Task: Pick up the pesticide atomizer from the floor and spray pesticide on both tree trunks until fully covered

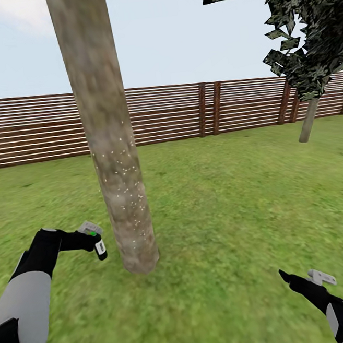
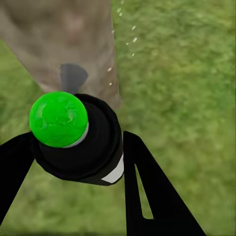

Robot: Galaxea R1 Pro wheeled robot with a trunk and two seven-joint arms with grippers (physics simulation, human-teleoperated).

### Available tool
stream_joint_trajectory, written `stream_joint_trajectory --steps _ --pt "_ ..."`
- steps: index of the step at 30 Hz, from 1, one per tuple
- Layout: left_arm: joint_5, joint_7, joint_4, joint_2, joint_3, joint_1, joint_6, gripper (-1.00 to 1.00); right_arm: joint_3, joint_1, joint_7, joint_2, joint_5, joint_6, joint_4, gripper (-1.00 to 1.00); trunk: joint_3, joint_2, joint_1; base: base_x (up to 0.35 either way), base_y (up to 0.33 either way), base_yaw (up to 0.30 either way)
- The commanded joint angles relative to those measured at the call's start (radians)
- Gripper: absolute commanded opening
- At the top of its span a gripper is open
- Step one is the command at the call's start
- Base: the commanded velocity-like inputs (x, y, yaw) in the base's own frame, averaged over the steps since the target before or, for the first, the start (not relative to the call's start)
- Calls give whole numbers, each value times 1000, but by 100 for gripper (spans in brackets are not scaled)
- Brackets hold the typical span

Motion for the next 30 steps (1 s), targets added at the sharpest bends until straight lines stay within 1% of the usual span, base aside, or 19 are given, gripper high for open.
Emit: stream_joint_trajectory --steps 1,4,9,11,15,17,20,21,23,26,30 --pt "1 0 0 1 0 0 0 -100 0 0 1 0 1 0 1 100 0 0 0 0 17 -1" --pt "0 0 30 1 0 0 0 -100 -1 0 1 -1 1 0 2 100 0 0 0 0 146 -16" --pt "-2 -1 54 1 0 0 0 -100 -2 0 1 -3 1 0 2 100 0 0 0 0 293 -233" --pt "-22 -1 56 17 -1 0 1 -100 -2 0 1 -3 1 0 2 100 0 0 0 0 307 -274" --pt "-35 -3 64 27 -1 0 2 -100 -2 0 1 -5 1 0 2 100 0 0 0 0 308 -277" --pt "-55 -4 104 36 -2 0 3 -100 -2 0 1 -5 1 -1 2 100 0 0 0 0 292 -244" --pt "-140 -5 146 45 -4 0 3 -100 -2 0 0 -6 1 -1 2 100 0 0 0 0 182 -78" --pt "-151 -6 152 45 -4 0 4 -100 -2 0 0 -6 1 -1 2 100 0 0 0 0 48 -15" --pt "-160 -7 170 46 -4 0 4 -100 -3 0 0 -6 1 -1 2 100 0 0 0 0 19 -6" --pt "-163 -7 182 46 -5 0 4 -100 -3 0 0 -6 1 -1 2 100 0 0 0 0 4 -10" --pt "-162 -4 214 46 -5 0 1 -100 -3 0 0 -8 1 -1 2 100 0 0 0 -63 51 -215"
